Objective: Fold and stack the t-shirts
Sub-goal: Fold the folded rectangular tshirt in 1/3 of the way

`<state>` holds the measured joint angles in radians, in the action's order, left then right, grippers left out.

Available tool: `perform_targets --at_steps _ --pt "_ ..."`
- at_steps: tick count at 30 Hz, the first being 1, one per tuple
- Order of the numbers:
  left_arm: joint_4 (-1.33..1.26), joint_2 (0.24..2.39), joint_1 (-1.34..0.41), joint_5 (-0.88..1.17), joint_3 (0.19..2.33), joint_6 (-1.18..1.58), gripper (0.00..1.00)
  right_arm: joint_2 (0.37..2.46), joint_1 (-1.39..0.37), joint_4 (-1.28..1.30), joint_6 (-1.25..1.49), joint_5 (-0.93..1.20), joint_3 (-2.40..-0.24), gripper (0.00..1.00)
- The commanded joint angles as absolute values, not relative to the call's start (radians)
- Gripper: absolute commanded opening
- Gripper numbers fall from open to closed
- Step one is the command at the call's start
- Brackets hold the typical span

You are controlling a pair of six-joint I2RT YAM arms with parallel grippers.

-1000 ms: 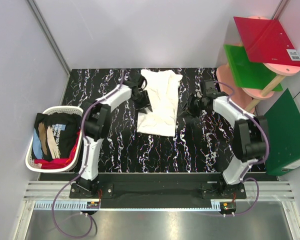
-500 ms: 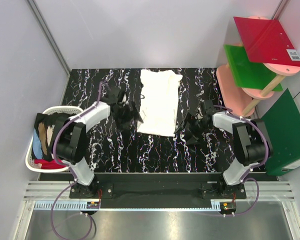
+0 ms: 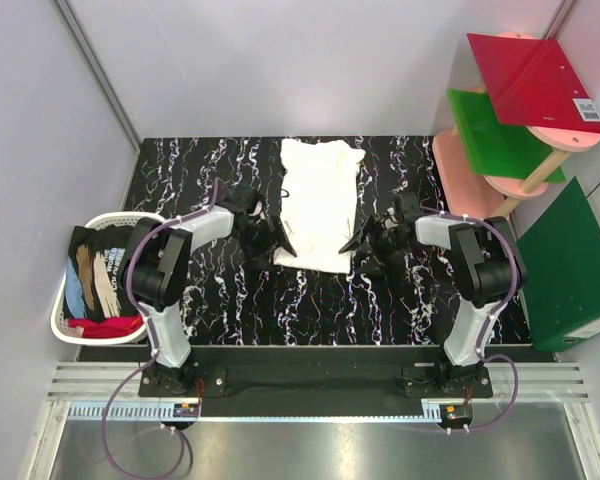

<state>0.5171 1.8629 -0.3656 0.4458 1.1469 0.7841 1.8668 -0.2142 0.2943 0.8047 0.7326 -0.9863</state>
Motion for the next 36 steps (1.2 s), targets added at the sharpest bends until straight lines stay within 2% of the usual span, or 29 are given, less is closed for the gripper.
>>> perform_targets --at_steps 1,3,4,5,6,7,8,17,26,27,28,31,34,35,36 --pt "0.462 1.953 -0.393 0.419 1.204 0.793 0.76 1.924 -0.216 0.252 0.813 0.768 -1.058 0.70" --pt "0.462 1.980 -0.400 0.428 1.216 0.802 0.60 1.953 -0.218 0.247 0.810 0.805 -1.077 0.53" --pt "0.462 1.983 -0.402 0.431 1.223 0.804 0.26 1.960 -0.218 0.247 0.810 0.817 -1.081 0.44" --pt "0.463 1.986 -0.403 0.433 1.223 0.813 0.09 1.974 -0.216 0.247 0.808 0.842 -1.086 0.22" --pt "0.466 1.983 -0.403 0.431 1.221 0.818 0.00 1.980 -0.216 0.247 0.804 0.853 -1.092 0.11" --pt "0.477 1.979 -0.403 0.430 1.218 0.822 0.00 1.983 -0.218 0.248 0.805 0.864 -1.092 0.03" --pt "0.483 1.973 -0.403 0.426 1.216 0.822 0.00 1.985 -0.216 0.250 0.805 0.874 -1.091 0.00" --pt "0.584 1.790 -0.403 0.405 1.167 0.819 0.00 1.947 -0.218 0.301 0.781 0.861 -1.065 0.00" --pt "0.660 1.738 -0.429 0.423 1.011 0.825 0.00 1.999 -0.218 0.592 0.614 0.796 -1.169 0.00" --pt "0.664 1.750 -0.433 0.440 1.000 0.821 0.13 1.999 -0.216 0.616 0.597 0.792 -1.181 0.00" --pt "0.681 1.752 -0.433 0.442 0.985 0.818 0.61 2.002 -0.218 0.624 0.591 0.796 -1.184 0.00" --pt "0.731 1.735 -0.434 0.394 0.991 0.805 0.99 2.023 -0.218 0.638 0.580 0.830 -1.201 0.01" --pt "0.781 1.688 -0.436 0.342 1.038 0.796 0.99 2.034 -0.218 0.650 0.574 0.841 -1.213 0.07" --pt "0.790 1.677 -0.434 0.328 1.054 0.796 0.99 2.037 -0.218 0.656 0.571 0.839 -1.222 0.14" --pt "0.799 1.655 -0.434 0.301 1.069 0.796 0.99 2.037 -0.218 0.666 0.565 0.836 -1.226 0.30"
